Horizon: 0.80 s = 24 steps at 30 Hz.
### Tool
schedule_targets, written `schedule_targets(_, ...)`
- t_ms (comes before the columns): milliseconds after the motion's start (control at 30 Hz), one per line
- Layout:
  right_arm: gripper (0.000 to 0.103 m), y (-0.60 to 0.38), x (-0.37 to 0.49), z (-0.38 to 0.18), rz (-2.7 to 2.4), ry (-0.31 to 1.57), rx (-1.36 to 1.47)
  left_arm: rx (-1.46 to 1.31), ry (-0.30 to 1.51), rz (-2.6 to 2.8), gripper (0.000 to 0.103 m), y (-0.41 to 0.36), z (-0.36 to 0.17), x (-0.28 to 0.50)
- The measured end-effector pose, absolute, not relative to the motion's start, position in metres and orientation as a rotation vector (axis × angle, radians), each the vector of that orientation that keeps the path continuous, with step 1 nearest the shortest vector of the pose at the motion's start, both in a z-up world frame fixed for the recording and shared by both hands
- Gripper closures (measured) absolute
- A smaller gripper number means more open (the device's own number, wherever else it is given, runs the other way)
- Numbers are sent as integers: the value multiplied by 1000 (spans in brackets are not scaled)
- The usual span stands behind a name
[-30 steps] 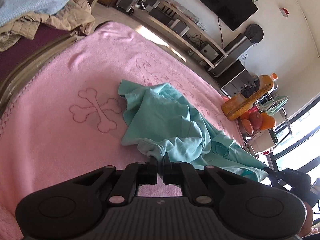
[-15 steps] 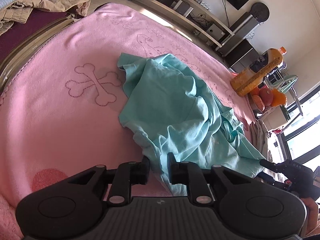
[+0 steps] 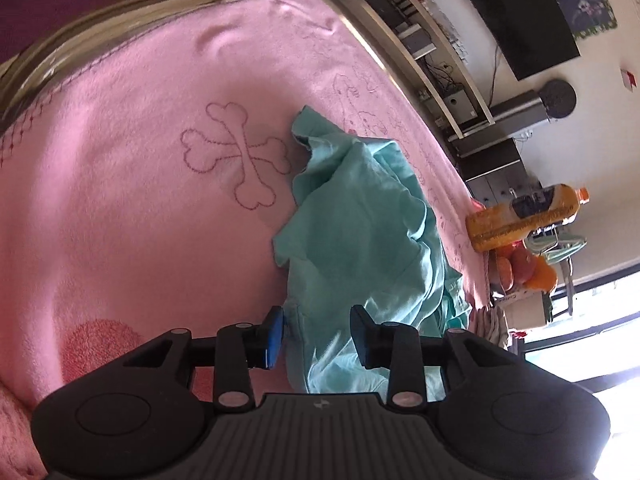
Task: Fold clothes
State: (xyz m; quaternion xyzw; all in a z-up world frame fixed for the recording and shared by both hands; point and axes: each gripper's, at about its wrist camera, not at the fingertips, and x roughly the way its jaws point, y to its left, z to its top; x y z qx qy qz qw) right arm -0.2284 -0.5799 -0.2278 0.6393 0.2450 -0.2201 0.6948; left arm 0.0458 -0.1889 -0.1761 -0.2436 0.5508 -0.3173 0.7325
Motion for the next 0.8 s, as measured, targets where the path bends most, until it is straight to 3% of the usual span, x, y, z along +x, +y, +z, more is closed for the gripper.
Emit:
schedule_targets(167, 66, -580, -228, -228, -496, 534, 1431, -585, 1284, -646, 80, -201, -191, 59)
schedule_targets(333, 66, -582, -228, -230, -494, 533, 1429, -582, 1259, -594, 100, -203, -190, 58)
schedule_targets(467, 66, -582, -227, -229, -496, 539, 1419, -478, 1119, -523, 101, -199, -167, 46)
schedule_targets(600, 66, -582, -227, -227, -498, 544, 1412, -395, 1065, -502, 98, -193, -152, 33)
schedule_targets(700, 66, -583, -226, -226, -499, 548, 1407, -487, 1144, -528, 74, -186, -168, 39)
schedule_targets(800, 66, -583, -226, -224, -500, 552, 1403, -494, 1123, -502, 68, -182, -169, 46)
